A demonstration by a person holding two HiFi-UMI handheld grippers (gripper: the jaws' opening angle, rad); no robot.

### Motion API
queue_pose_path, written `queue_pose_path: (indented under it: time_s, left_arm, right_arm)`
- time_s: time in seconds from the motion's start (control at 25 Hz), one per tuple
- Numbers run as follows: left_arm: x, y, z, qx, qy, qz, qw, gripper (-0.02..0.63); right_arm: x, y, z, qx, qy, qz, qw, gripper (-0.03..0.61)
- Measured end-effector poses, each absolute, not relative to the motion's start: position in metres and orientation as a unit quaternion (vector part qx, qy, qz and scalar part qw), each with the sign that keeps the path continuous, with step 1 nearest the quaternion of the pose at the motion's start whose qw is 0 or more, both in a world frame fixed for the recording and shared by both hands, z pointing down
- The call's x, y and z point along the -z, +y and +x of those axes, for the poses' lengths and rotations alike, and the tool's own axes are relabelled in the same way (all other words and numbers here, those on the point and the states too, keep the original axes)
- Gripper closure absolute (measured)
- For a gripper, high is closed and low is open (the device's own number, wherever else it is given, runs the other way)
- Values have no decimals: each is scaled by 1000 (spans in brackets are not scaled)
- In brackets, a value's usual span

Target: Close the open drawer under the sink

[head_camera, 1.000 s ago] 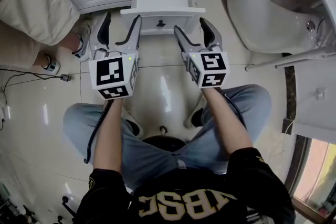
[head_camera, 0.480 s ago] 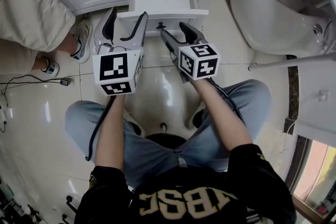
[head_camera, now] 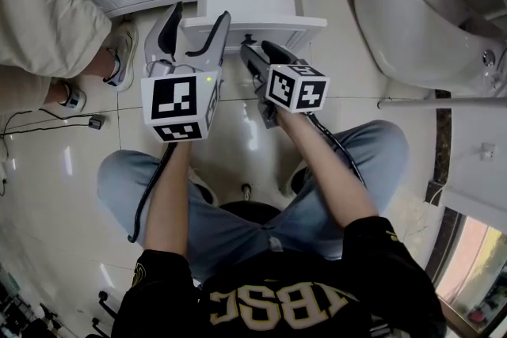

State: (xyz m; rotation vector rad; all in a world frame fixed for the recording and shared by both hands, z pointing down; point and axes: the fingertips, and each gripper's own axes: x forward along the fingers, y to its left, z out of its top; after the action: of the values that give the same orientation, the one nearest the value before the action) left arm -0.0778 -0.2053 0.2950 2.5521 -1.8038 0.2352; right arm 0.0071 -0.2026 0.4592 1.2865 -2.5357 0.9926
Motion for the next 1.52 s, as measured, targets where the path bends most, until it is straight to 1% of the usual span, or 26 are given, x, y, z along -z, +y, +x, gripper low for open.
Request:
queue_pose_path:
  time_s: [0.16,0.28,0.48,0.56,1.24,1.52]
  left_arm:
    - [-298,-208,-81,-74,-578,813,11,312]
    - [-297,-211,-80,-71,-578,813,14,313]
    - [-301,-215,-80,-71,-578,813,18,313]
    - [-304,-216,-80,-72,-578,813,21,314]
    - [-318,-231,-87,-79,-585,806,36,316]
    - [-319,-242,-91,-74,-575,814,28,316]
  right_arm:
    - [-473,-203,7,-378,-822,424,47,365]
    - [-477,-207,8,-401,-811,425,34,396]
    - [-478,-211,5,-404,-808,428,32,422]
    - [-478,-212,1,-399,-811,426,32,465]
    - [-473,-247,-1,-381,-805,453,27,469]
    - [-470,-274,-1,-369,-798,476,12,469]
